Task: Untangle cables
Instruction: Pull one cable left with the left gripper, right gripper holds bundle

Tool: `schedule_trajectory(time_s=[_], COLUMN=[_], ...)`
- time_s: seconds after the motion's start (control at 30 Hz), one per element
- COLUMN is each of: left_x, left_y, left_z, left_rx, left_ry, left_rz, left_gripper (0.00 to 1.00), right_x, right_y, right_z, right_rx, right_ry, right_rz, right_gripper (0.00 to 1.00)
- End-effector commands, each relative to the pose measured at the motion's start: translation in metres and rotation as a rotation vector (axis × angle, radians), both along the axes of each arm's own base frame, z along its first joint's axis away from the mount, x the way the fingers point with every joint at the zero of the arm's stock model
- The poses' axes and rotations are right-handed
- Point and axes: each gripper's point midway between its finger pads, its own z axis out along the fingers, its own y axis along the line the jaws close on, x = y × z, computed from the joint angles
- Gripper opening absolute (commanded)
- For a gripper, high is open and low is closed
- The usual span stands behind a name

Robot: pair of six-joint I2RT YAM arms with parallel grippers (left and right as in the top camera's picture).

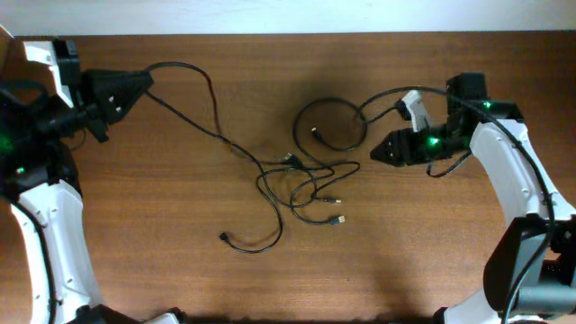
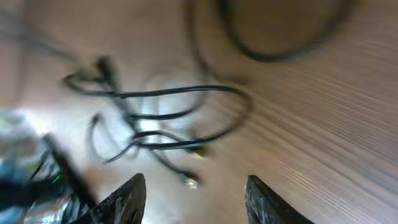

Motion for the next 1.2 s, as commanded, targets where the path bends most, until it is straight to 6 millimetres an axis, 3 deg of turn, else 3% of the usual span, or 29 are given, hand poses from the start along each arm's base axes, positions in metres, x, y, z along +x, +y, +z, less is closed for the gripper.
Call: schedule_trajectory(time_s=[0.0, 0.07, 0.1, 0.13, 0.17, 0.27, 0.3, 0.33, 0.43, 0.6, 0.63, 0.67, 0.7, 0.73, 0.97, 1.17], left_x=[-0.028, -0.035, -0.037, -0.044, -0.050, -0.053, -0.055, -0.055, -0.055, -0.055, -0.055, -0.055, -0.055, -0.056, -0.058, -0.056], left_y=[-0.054, -0.080, -0.083, -0.086, -0.087, -0.089, -0.089, -0.089, -0.089, -0.089, -0.089, -0.089, -0.088, -0.089, -0.089, -0.088], left_z=[0.034, 0.062, 0.083, 0.092, 0.098, 0.099, 0.100, 0.100, 0.101, 0.101, 0.101, 0.101, 0.101, 0.102, 0.105, 0.107], left_rx=[0.059, 0.074, 0.045, 0.037, 0.028, 0.027, 0.028, 0.030, 0.029, 0.029, 0.029, 0.029, 0.027, 0.030, 0.037, 0.026], left_ry=[-0.145, -0.295, -0.348, -0.380, -0.390, -0.381, -0.385, -0.392, -0.394, -0.394, -0.394, -0.394, -0.395, -0.408, -0.438, -0.438], left_rz=[-0.105, -0.082, -0.035, -0.043, -0.055, -0.066, -0.065, -0.064, -0.063, -0.062, -0.062, -0.062, -0.059, -0.059, -0.058, -0.044], left_gripper=[0.01, 0.02, 0.03, 0.03, 0.03, 0.02, 0.02, 0.02, 0.02, 0.02, 0.02, 0.02, 0.01, 0.01, 0.01, 0.01], right_x=[-0.024, -0.041, -0.051, -0.059, -0.064, -0.031, -0.028, -0.031, -0.029, -0.042, -0.045, -0.047, -0.049, -0.049, -0.046, -0.056], right_y=[0.042, 0.064, 0.079, 0.093, 0.119, 0.143, 0.143, 0.144, 0.129, 0.127, 0.132, 0.135, 0.137, 0.138, 0.140, 0.133], right_z=[0.063, 0.065, 0.064, 0.065, 0.062, 0.021, 0.013, 0.009, -0.013, -0.026, -0.028, -0.029, -0.030, -0.030, -0.040, -0.057], right_rx=[0.365, 0.387, 0.392, 0.396, 0.382, 0.051, -0.006, -0.032, -0.212, -0.337, -0.342, -0.348, -0.350, -0.348, -0.343, -0.368], right_ry=[-0.207, -0.153, -0.125, -0.117, -0.081, -0.036, 0.001, 0.077, 0.181, 0.254, 0.256, 0.260, 0.266, 0.269, 0.319, 0.352], right_rz=[0.239, 0.296, 0.337, 0.378, 0.406, 0.195, 0.123, 0.043, -0.225, -0.439, -0.451, -0.461, -0.461, -0.471, -0.540, -0.554], right_gripper=[0.64, 0.70, 0.74, 0.74, 0.78, 0.78, 0.76, 0.68, 0.68, 0.72, 0.63, 0.47, 0.37, 0.33, 0.38, 0.33])
